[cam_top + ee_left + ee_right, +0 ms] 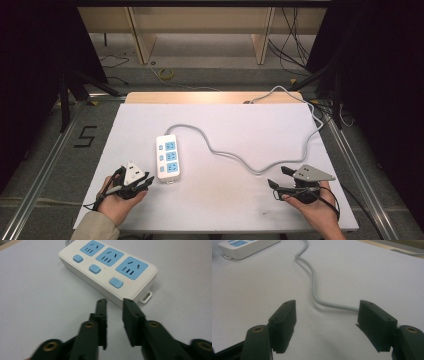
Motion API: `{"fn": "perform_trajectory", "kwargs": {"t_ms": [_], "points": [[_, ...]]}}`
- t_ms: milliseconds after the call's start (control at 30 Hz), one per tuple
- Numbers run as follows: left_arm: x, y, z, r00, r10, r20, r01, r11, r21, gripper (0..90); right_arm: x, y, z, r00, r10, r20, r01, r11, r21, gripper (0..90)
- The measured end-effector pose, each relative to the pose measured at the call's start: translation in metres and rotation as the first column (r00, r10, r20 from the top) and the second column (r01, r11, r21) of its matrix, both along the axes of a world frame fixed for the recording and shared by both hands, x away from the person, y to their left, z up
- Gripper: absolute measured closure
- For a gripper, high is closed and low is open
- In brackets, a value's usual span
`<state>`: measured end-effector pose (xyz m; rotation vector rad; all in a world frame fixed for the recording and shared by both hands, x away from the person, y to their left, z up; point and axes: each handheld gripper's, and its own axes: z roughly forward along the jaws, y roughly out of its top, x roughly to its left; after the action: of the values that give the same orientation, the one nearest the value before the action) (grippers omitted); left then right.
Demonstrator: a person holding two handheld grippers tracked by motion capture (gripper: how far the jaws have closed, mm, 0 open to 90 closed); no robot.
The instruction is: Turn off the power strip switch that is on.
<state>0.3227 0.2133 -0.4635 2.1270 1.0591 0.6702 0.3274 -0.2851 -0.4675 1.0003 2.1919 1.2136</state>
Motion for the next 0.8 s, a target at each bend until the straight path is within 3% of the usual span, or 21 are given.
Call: {"fn": "perform_trajectory", "kwargs": {"t_ms": [100, 167, 533, 800], "points": [[-0.0003, 0.0006, 0.0025, 0.9998, 0.018, 0.002, -0.018, 0.9998, -0.002, 89.4, -0.0002, 0.0007, 0.0005, 1.0, 0.002, 0.008, -0.002, 1.0, -0.016, 32.9], [-0.0002, 0.001, 0.0056, 0.9993, 0.033, -0.017, -0.033, 0.9989, -0.032, 89.7, -0.0007, 0.0014, 0.0013, 0.9999, 0.005, 0.01, -0.004, 1.0, -0.019, 33.1], [0.0022, -0.0011, 0.0092, 0.9985, 0.039, -0.038, -0.04, 0.9986, -0.036, 89.8, -0.0009, 0.0018, 0.0011, 0.9999, 0.006, 0.01, -0.006, 1.0, -0.015, 33.1], [0.0054, -0.0007, 0.0092, 0.9951, 0.058, -0.079, -0.062, 0.9971, -0.044, 89.8, 0.0, 0.0019, 0.001, 0.9999, 0.007, 0.008, -0.007, 1.0, -0.008, 33.1]]}}
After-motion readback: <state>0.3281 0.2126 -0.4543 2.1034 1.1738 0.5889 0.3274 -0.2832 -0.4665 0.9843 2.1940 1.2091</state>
